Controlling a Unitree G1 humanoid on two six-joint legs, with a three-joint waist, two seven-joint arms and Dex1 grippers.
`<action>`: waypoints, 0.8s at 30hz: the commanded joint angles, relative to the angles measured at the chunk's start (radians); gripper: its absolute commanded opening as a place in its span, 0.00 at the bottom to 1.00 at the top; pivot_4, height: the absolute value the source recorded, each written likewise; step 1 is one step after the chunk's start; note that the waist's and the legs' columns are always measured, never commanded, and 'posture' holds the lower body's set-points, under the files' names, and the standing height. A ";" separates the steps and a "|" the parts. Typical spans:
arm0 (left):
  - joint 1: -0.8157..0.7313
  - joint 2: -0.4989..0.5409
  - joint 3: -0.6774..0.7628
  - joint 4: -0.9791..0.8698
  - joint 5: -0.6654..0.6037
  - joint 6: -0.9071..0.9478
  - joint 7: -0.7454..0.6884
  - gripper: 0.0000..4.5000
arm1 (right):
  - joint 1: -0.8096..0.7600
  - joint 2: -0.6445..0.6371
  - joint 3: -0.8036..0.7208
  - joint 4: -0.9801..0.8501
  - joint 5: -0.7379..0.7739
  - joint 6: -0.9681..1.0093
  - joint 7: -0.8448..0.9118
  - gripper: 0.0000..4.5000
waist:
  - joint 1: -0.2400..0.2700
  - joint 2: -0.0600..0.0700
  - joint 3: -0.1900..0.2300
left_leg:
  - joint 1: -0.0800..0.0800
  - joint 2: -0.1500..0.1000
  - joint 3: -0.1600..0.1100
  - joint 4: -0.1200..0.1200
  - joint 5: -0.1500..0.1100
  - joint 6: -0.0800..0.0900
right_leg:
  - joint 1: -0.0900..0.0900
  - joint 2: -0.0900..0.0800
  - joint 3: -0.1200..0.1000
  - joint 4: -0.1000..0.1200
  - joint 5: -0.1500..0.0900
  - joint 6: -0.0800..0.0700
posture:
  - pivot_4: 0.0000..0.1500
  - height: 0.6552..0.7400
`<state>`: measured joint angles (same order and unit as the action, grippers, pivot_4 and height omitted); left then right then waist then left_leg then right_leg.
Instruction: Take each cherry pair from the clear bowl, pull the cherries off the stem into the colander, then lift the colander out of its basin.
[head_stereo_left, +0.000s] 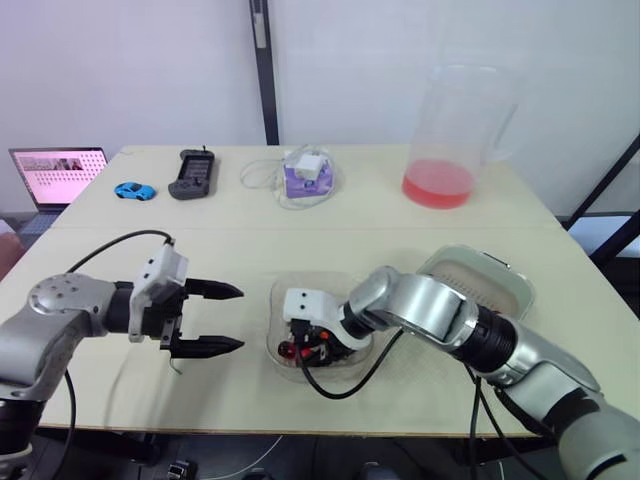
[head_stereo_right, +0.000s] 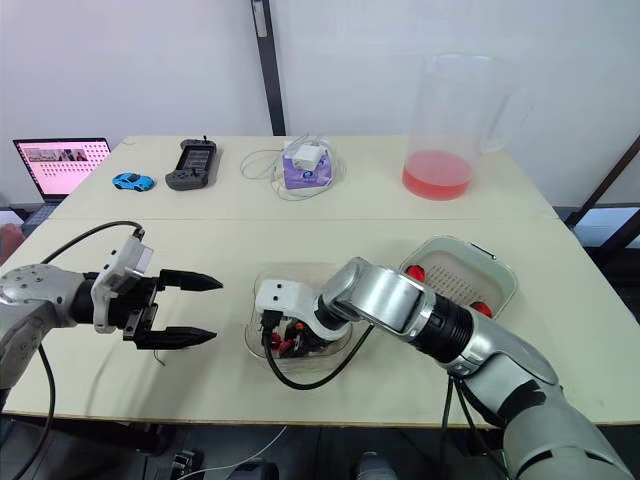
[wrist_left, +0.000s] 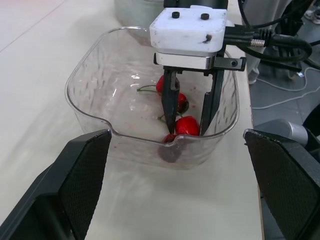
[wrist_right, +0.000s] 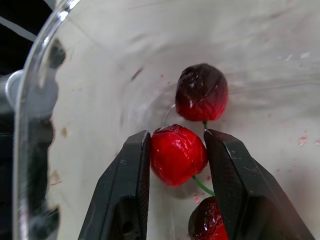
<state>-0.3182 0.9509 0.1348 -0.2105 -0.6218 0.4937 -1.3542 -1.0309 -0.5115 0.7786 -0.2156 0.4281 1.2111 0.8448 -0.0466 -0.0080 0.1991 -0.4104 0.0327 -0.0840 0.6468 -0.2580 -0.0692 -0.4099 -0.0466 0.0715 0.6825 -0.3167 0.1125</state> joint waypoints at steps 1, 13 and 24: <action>-0.022 0.006 0.012 -0.007 -0.009 -0.002 0.001 1.00 | -0.003 -0.001 0.000 -0.015 -0.027 -0.018 0.018 0.28 | 0.000 0.000 0.000 | 0.000 0.000 0.000 0.000 0.000 0.000 | 0.000 0.000 0.000 0.000 0.000 0.000 | 1.00 0.92; -0.073 -0.026 -0.038 0.028 0.009 -0.020 -0.001 1.00 | -0.069 -0.093 0.029 -0.055 -0.243 -0.391 0.158 0.12 | 0.000 0.000 0.000 | 0.000 0.000 0.000 0.000 0.000 0.000 | 0.000 0.000 0.000 0.000 0.000 0.000 | 1.00 0.92; -0.087 -0.044 -0.049 0.035 0.017 -0.025 0.000 1.00 | -0.070 -0.065 -0.017 0.046 -0.369 -0.491 0.243 0.64 | 0.000 0.000 0.000 | 0.000 0.000 0.000 0.000 0.000 0.000 | 0.000 0.000 0.000 0.000 0.000 0.000 | 1.00 0.92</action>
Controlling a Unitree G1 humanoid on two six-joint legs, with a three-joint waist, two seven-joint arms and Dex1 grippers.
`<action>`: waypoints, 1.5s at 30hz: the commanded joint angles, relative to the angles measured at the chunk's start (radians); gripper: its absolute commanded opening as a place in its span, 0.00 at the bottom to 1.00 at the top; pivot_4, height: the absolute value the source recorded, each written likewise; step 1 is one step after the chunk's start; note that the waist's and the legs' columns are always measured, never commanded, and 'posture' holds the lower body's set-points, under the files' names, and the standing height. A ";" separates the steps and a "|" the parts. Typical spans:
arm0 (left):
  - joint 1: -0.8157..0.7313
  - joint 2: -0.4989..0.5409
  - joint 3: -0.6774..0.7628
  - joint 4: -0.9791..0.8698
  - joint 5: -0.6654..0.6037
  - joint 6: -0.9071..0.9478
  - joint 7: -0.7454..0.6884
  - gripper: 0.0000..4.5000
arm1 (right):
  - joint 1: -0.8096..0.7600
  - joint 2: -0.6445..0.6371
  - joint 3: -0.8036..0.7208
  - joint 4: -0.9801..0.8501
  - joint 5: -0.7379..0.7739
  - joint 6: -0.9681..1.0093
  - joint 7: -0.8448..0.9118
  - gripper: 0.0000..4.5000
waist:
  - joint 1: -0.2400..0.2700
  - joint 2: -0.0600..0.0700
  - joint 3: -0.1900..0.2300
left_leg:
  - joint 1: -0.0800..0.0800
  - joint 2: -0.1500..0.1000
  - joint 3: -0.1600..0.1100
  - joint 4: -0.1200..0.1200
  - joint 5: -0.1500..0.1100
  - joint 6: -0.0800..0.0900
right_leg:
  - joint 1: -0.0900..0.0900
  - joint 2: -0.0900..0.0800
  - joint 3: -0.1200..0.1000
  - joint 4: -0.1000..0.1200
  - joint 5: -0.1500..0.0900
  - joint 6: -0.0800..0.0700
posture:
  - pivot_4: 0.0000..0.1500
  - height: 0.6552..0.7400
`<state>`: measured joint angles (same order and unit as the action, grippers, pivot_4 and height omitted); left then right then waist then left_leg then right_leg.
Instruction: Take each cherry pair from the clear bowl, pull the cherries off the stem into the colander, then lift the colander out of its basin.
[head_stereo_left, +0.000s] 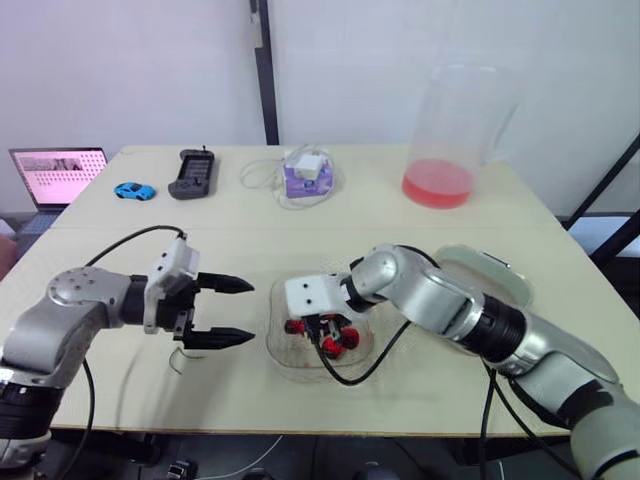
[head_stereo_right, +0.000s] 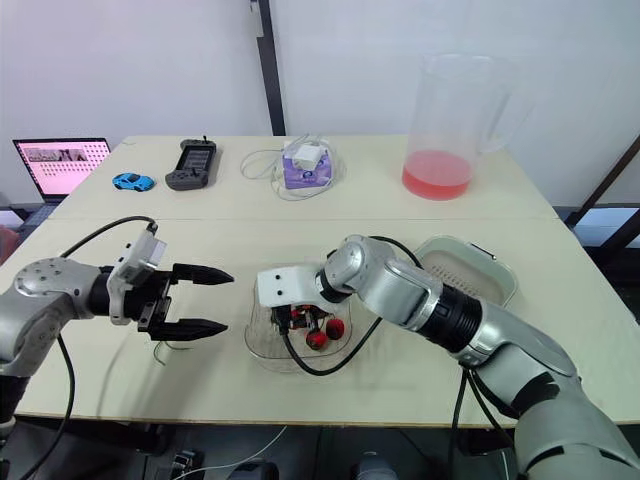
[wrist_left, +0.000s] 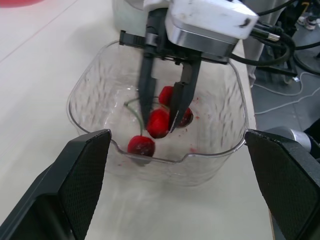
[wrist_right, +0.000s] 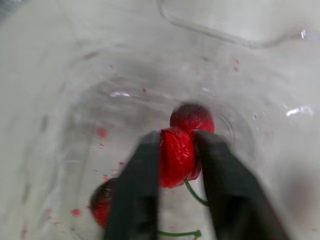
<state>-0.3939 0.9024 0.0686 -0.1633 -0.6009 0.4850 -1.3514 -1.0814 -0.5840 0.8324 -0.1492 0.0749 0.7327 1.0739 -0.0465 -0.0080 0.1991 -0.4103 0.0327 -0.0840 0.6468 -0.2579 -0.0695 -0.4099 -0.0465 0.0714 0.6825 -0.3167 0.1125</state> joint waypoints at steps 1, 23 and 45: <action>-0.011 0.004 0.018 -0.013 -0.004 -0.016 -0.001 1.00 | -0.021 0.005 -0.088 -0.029 -0.013 0.004 0.015 0.77 | 0.000 0.000 0.000 | 0.000 0.000 0.000 0.000 0.000 0.000 | 0.000 0.000 0.000 0.000 0.000 0.000 | 1.00 0.92; -0.084 -0.017 0.003 0.046 -0.026 0.004 -0.057 1.00 | 0.131 0.200 -0.368 -0.235 0.238 0.882 -0.482 0.99 | -0.001 0.000 0.000 | 0.000 0.000 0.000 0.000 0.000 0.000 | 0.000 0.000 0.000 0.000 0.000 0.000 | 1.00 0.92; -0.091 -0.011 0.006 0.057 -0.011 -0.006 -0.059 1.00 | 0.148 0.236 -0.345 -0.180 0.383 0.882 -0.687 0.73 | -0.003 0.000 0.000 | 0.000 0.000 0.000 -0.001 0.000 0.000 | 0.000 0.000 0.000 0.000 0.000 0.000 | 1.00 0.92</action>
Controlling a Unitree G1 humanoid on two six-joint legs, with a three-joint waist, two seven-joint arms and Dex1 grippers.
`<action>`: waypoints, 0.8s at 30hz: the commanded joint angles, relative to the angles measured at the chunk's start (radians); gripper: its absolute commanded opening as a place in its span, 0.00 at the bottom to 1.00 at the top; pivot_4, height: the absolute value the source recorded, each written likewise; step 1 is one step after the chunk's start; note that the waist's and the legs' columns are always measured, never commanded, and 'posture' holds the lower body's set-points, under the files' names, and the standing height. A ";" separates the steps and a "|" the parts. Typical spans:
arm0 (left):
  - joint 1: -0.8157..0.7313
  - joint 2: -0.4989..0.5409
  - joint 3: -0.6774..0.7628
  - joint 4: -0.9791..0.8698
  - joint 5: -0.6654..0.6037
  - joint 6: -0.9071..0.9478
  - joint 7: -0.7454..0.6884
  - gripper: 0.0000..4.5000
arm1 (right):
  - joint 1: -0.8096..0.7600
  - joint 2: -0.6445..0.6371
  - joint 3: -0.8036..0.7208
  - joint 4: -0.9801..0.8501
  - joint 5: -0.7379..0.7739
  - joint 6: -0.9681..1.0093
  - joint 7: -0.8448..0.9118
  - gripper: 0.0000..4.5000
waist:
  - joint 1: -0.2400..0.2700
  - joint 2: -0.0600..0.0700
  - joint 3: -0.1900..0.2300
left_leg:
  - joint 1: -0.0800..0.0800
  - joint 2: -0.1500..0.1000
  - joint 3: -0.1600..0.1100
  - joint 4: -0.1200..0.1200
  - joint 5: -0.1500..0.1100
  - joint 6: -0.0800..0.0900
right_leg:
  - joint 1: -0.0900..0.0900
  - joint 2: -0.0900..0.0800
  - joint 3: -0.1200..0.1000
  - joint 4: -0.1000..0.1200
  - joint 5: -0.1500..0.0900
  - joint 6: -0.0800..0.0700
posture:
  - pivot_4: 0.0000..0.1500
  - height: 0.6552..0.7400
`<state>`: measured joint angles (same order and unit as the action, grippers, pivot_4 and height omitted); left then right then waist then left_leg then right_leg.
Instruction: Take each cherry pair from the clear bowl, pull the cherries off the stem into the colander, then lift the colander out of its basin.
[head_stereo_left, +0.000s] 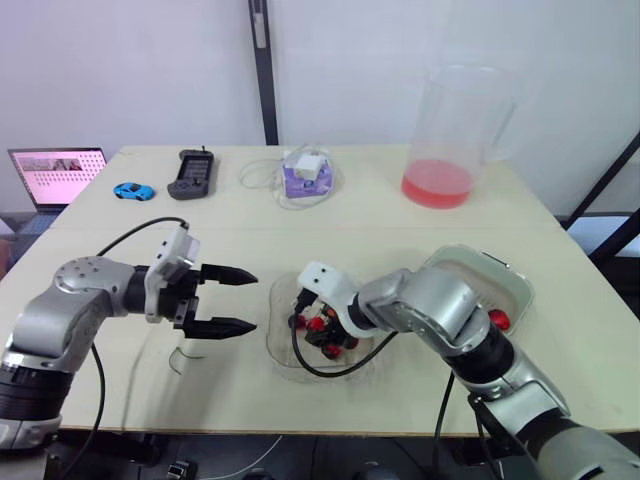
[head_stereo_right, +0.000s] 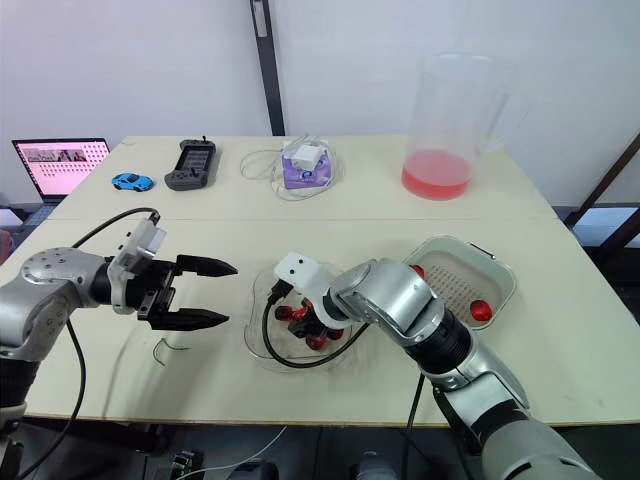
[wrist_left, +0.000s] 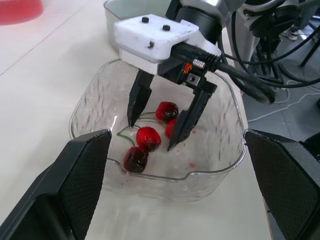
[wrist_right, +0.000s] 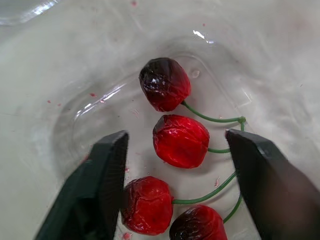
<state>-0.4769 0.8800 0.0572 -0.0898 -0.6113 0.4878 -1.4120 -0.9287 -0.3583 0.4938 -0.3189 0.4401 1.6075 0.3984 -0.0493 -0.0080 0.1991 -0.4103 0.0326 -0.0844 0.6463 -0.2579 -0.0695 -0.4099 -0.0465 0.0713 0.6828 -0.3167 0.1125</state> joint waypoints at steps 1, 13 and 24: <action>-0.010 0.011 0.016 -0.016 0.001 -0.009 0.002 1.00 | -0.003 0.014 -0.005 -0.006 0.018 0.007 -0.015 0.73 | 0.000 0.000 0.000 | 0.000 0.000 0.000 0.000 0.000 0.000 | 0.000 0.000 0.000 0.000 0.000 0.000 | 1.00 0.92; -0.017 0.007 0.013 -0.010 0.013 -0.008 0.002 1.00 | 0.003 0.028 0.011 0.005 0.020 0.007 -0.037 0.38 | -0.002 0.000 0.000 | 0.000 0.000 0.000 0.000 0.000 0.000 | 0.000 0.000 0.000 0.000 0.000 0.000 | 1.00 0.92; -0.038 -0.003 0.006 0.009 0.015 -0.003 0.008 1.00 | -0.063 -0.152 0.122 -0.112 -0.035 -0.305 0.117 0.38 | -0.006 0.000 0.000 | 0.000 0.000 0.000 0.000 0.000 0.000 | 0.000 0.000 0.000 0.000 0.000 0.000 | 1.00 0.92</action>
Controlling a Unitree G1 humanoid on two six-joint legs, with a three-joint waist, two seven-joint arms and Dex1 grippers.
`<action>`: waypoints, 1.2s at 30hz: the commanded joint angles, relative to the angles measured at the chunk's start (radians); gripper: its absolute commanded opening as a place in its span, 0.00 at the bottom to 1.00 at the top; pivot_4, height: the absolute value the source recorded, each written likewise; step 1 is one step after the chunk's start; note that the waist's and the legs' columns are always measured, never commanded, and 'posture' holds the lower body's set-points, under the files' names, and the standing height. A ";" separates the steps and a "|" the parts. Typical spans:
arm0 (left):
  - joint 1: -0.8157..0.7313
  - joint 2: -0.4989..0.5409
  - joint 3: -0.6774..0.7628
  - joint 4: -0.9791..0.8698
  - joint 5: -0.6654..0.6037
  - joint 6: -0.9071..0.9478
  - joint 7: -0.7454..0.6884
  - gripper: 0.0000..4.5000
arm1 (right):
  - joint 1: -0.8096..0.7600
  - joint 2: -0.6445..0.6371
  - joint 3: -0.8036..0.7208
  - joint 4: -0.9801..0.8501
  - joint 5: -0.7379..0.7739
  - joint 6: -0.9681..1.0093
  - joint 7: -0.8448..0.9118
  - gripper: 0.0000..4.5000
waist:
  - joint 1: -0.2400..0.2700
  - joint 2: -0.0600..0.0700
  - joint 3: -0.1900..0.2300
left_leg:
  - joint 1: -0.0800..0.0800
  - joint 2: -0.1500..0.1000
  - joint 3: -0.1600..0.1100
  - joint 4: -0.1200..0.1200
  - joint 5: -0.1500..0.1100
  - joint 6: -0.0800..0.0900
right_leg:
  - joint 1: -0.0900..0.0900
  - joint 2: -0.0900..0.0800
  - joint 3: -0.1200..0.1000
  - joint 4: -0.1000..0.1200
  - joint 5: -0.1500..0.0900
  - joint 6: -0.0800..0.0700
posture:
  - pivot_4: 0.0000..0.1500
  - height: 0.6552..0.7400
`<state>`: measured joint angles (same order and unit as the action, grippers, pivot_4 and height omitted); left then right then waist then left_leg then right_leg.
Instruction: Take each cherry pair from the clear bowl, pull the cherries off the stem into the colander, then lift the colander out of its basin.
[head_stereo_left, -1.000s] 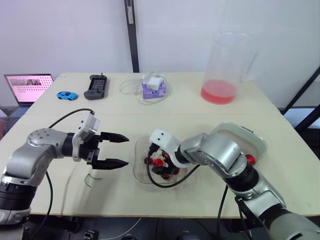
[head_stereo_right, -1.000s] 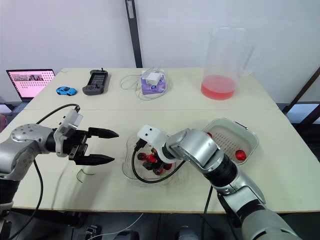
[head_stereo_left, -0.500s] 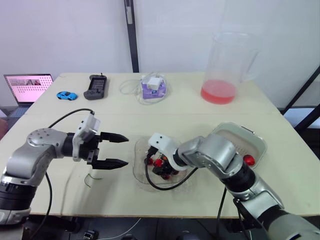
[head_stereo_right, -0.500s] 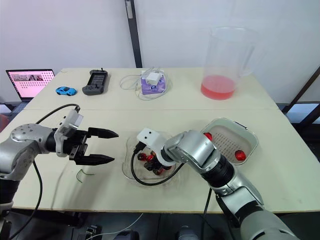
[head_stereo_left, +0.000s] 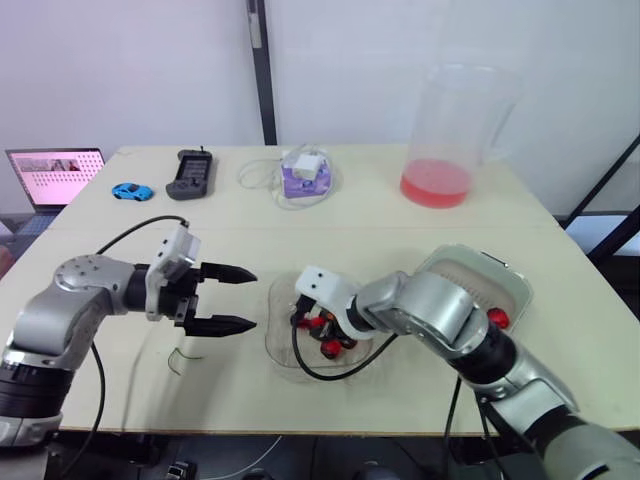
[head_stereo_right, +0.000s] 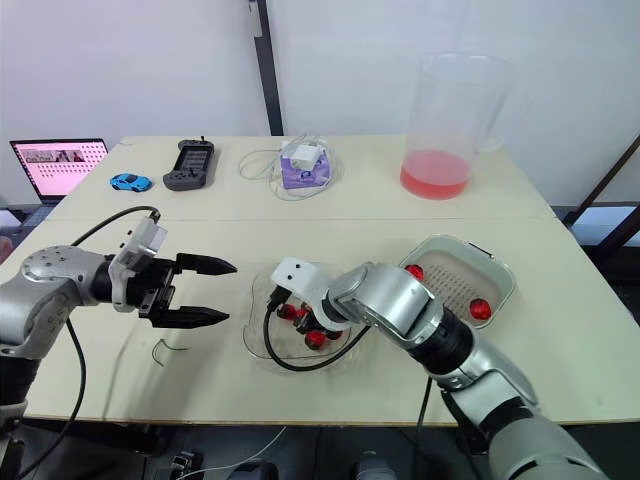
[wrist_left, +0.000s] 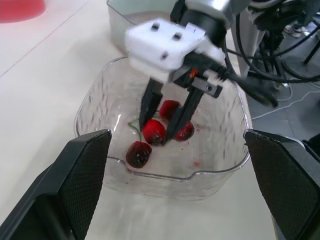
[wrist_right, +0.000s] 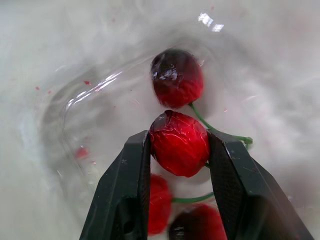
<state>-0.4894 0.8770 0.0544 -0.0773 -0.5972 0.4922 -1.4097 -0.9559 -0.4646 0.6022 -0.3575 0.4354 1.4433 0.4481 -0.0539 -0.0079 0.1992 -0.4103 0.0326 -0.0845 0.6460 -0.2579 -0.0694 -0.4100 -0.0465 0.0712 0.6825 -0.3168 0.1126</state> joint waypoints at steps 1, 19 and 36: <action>-0.030 -0.005 0.010 0.001 -0.001 -0.007 0.009 1.00 | -0.037 -0.094 0.018 -0.099 -0.049 -0.225 0.113 0.38 | 0.000 0.000 0.000 | 0.000 0.000 0.000 0.000 0.000 0.000 | 0.000 0.000 0.000 0.000 0.000 0.000 | 1.00 0.92; -0.231 -0.148 0.096 0.098 -0.202 0.208 0.125 1.00 | 0.218 -0.370 -0.032 -0.083 -0.731 -1.422 0.199 0.38 | 0.009 -0.002 0.000 | 0.000 0.000 0.000 0.001 0.000 -0.001 | 0.001 0.000 0.000 0.000 0.000 0.000 | 1.00 0.92; -0.336 -0.240 0.074 0.149 -0.236 0.283 0.161 1.00 | 0.351 -0.195 -0.233 -0.034 -1.063 -1.743 -0.084 0.38 | 0.010 -0.002 0.000 | 0.000 0.000 0.000 0.001 0.004 -0.006 | 0.002 0.000 0.000 0.000 0.000 0.000 | 1.00 0.92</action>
<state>-0.8022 0.6363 0.1267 0.0798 -0.8179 0.7653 -1.2569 -0.6025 -0.6730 0.4100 -0.3757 -0.6175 -0.2824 0.3808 -0.0442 -0.0101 0.1989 -0.4100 0.0322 -0.0844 0.6470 -0.2541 -0.0762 -0.4083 -0.0469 0.0711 0.6825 -0.3168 0.1128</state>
